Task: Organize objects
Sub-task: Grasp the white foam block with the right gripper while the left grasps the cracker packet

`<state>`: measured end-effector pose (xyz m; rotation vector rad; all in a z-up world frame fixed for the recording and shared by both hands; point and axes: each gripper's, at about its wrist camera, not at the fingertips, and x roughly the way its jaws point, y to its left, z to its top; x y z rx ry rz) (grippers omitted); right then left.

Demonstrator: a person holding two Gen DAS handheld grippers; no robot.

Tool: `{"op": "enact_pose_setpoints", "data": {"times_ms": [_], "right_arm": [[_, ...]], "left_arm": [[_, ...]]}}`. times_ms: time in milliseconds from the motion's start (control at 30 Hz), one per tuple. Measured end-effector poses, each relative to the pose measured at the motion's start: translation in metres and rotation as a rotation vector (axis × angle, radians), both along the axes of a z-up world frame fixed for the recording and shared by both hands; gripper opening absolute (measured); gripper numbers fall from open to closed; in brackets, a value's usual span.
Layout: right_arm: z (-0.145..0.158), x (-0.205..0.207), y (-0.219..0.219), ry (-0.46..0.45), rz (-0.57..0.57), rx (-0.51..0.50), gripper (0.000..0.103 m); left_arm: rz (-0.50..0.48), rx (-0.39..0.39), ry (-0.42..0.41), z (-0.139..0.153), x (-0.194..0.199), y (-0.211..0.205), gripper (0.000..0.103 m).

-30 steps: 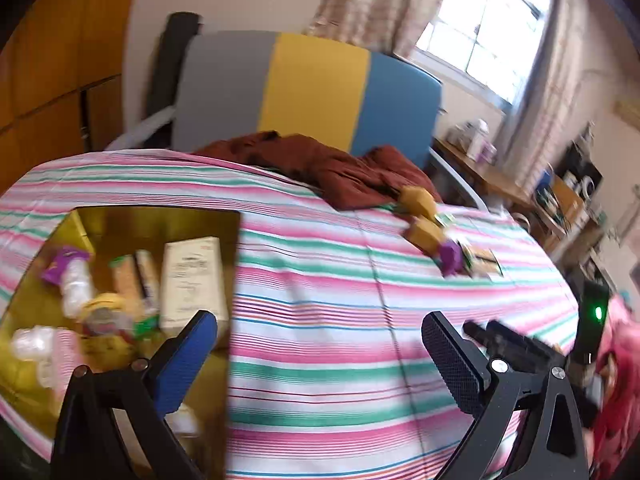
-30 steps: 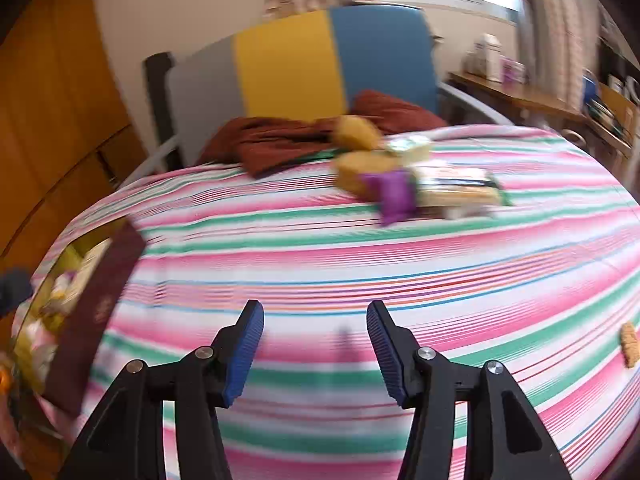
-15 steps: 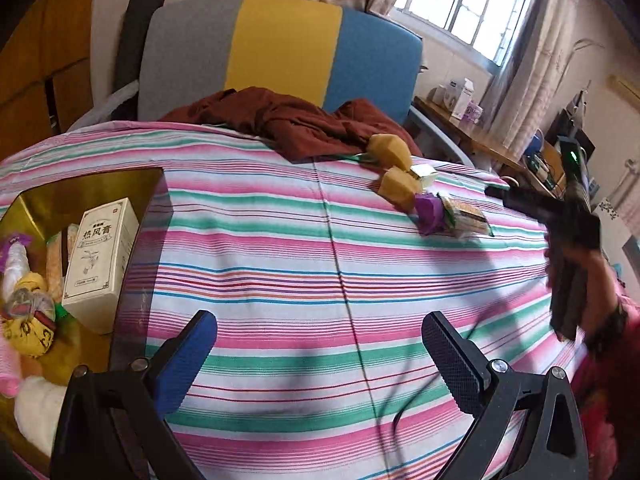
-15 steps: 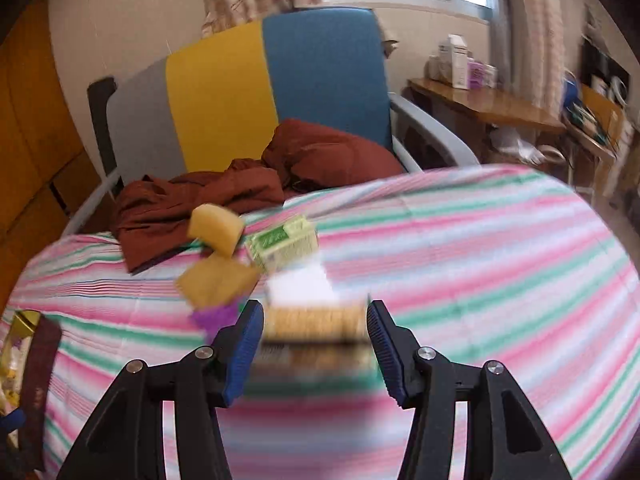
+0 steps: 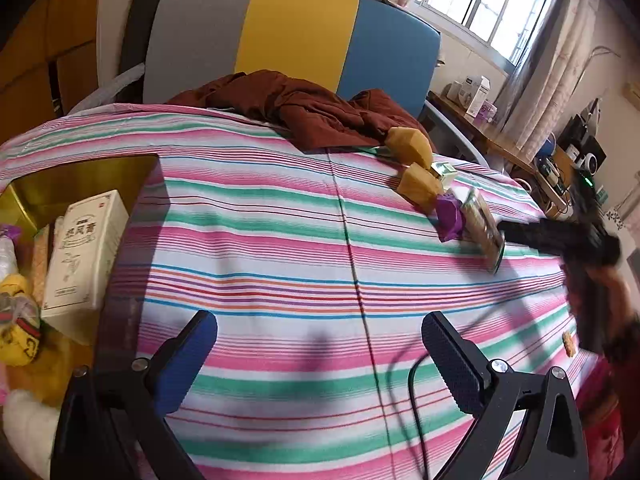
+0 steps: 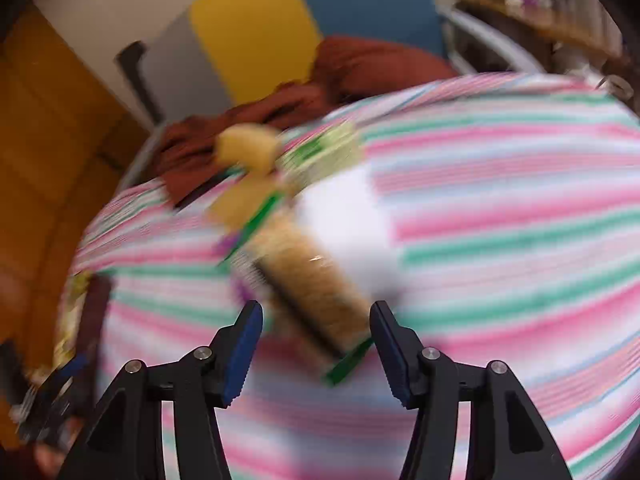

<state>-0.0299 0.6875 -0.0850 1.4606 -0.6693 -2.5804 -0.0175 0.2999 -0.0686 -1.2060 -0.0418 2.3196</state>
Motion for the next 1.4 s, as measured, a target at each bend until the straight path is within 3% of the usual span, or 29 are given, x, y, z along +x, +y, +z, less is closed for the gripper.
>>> {"op": "enact_pose_setpoints", "data": {"times_ms": [167,267,367,567,600,633,767,867,1033,1133,1167,1200,1267,1400], "right_arm": [[0.011,0.014,-0.015,0.085,-0.022,0.139,0.058],[0.000,0.000,-0.019,0.039,-0.030,0.199,0.058],[-0.016,0.002,-0.025,-0.030,-0.026,0.132,0.060],[-0.014,0.030,-0.074,0.024,0.102,-0.098,0.060],[-0.011,0.031,-0.078,0.042,0.105,-0.100,0.060],[-0.006,0.030,-0.077,0.060,0.093,-0.078,0.060],[0.008,0.007,-0.043,0.110,-0.113,0.221,0.061],[0.004,-0.019,-0.028,0.102,-0.115,0.340,0.064],[-0.019,-0.051,-0.019,0.010,-0.057,0.364,0.064],[-0.024,-0.047,-0.017,0.027,-0.030,0.323,0.064],[-0.026,-0.046,-0.021,0.041,-0.036,0.345,0.063],[-0.025,-0.043,-0.023,0.050,-0.039,0.345,0.051],[-0.025,-0.033,-0.026,0.064,-0.042,0.334,0.046],[-0.025,-0.001,-0.018,0.061,-0.087,0.268,0.045]], "left_arm": [[0.020,0.011,-0.019,-0.002,-0.002,0.006,0.103],[0.030,0.008,-0.031,-0.002,-0.002,0.006,0.103],[0.036,0.007,-0.018,0.002,-0.002,0.002,0.103],[0.078,0.019,-0.013,0.006,-0.011,-0.001,0.103],[0.076,0.021,-0.016,0.006,-0.012,0.000,0.103],[0.076,0.020,-0.012,0.007,-0.013,0.001,0.103],[0.086,0.001,0.002,0.009,-0.016,0.002,0.103],[0.082,-0.003,-0.001,0.009,-0.018,0.007,0.103],[0.005,-0.032,0.023,0.009,-0.018,0.027,0.103],[-0.044,-0.052,0.029,0.007,-0.021,0.042,0.103],[-0.049,-0.061,0.025,0.006,-0.023,0.046,0.103],[-0.054,-0.064,0.021,0.005,-0.024,0.051,0.103],[-0.090,-0.057,-0.004,0.001,-0.028,0.062,0.103],[-0.151,-0.077,0.005,-0.003,-0.029,0.086,0.103]]}}
